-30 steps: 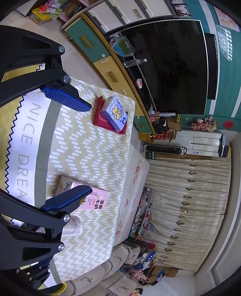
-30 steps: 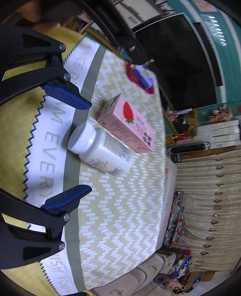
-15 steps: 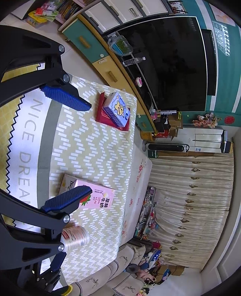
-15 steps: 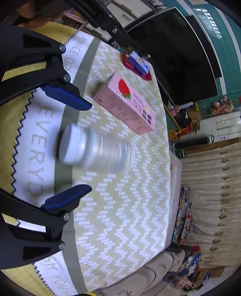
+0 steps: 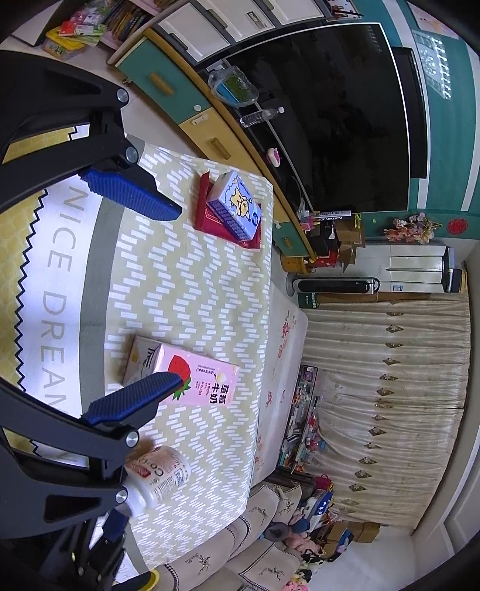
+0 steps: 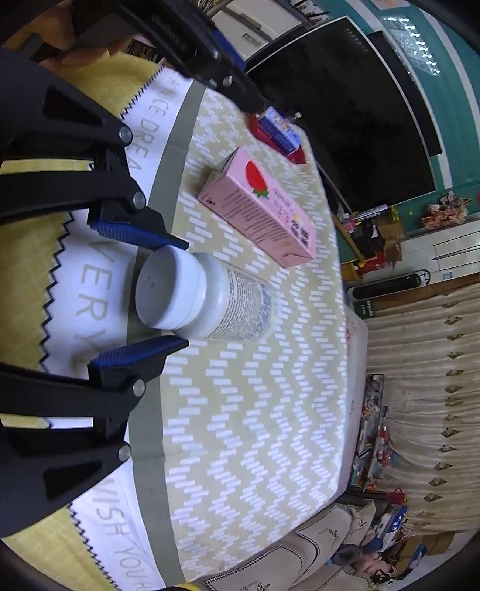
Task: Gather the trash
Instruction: 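Carry the white bottle over the yellow bin and open the right gripper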
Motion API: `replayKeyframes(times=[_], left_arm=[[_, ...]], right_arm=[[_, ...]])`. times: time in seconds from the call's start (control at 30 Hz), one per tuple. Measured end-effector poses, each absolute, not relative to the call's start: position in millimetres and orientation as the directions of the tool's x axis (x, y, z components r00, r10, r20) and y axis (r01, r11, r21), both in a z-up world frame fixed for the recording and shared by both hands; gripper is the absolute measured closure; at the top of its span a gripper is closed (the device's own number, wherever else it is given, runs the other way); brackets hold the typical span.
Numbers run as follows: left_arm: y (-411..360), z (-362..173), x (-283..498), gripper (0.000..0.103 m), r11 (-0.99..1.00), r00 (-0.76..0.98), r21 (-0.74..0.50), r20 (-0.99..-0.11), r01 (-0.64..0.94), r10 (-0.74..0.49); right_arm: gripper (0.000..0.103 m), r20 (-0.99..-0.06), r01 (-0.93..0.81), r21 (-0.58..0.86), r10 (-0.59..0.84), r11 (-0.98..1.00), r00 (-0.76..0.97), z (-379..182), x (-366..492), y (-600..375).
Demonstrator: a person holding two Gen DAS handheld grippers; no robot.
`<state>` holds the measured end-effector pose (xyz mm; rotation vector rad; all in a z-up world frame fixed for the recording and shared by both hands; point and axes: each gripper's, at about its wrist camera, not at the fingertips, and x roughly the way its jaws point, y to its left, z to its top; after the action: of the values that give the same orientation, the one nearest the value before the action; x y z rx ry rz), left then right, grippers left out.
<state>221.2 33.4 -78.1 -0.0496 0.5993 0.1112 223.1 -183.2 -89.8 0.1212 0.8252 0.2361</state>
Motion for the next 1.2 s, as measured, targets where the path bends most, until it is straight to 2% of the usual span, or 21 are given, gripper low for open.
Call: replayKeyframes(times=[0.27, 0.6, 0.83, 0.93, 1.1, 1.2], left_arm=[[30, -78, 220, 0.02, 0.994, 0.822, -0.009, -0.563, -0.106, 0.083], [24, -78, 219, 0.02, 0.996, 0.826, 0.008, -0.559, -0.084, 0.074], [18, -81, 220, 0.02, 0.998, 0.824, 0.021, -0.563, -0.067, 0.067], [16, -81, 221, 0.02, 0.998, 0.823, 0.029, -0.564, -0.06, 0.066], [11, -84, 222, 0.02, 0.998, 0.819, 0.037, -0.571, -0.045, 0.058], [9, -86, 224, 0.02, 0.999, 0.815, 0.033, -0.578, -0.031, 0.044]], right_arm=[[0.059, -0.635, -0.169, 0.249, 0.293, 0.954, 0.715, -63, 187, -228], [0.059, -0.592, -0.118, 0.251, 0.248, 0.961, 0.767, -39, 153, -291], [0.059, -0.579, 0.029, 0.237, 0.117, 0.971, 0.807, -30, 127, -372], [0.059, -0.584, 0.137, 0.221, 0.018, 0.965, 0.811, -33, 116, -417], [0.059, -0.622, 0.335, 0.188, -0.152, 0.923, 0.768, -52, 101, -490], [0.059, -0.652, 0.409, 0.176, -0.205, 0.896, 0.73, -69, 99, -518]])
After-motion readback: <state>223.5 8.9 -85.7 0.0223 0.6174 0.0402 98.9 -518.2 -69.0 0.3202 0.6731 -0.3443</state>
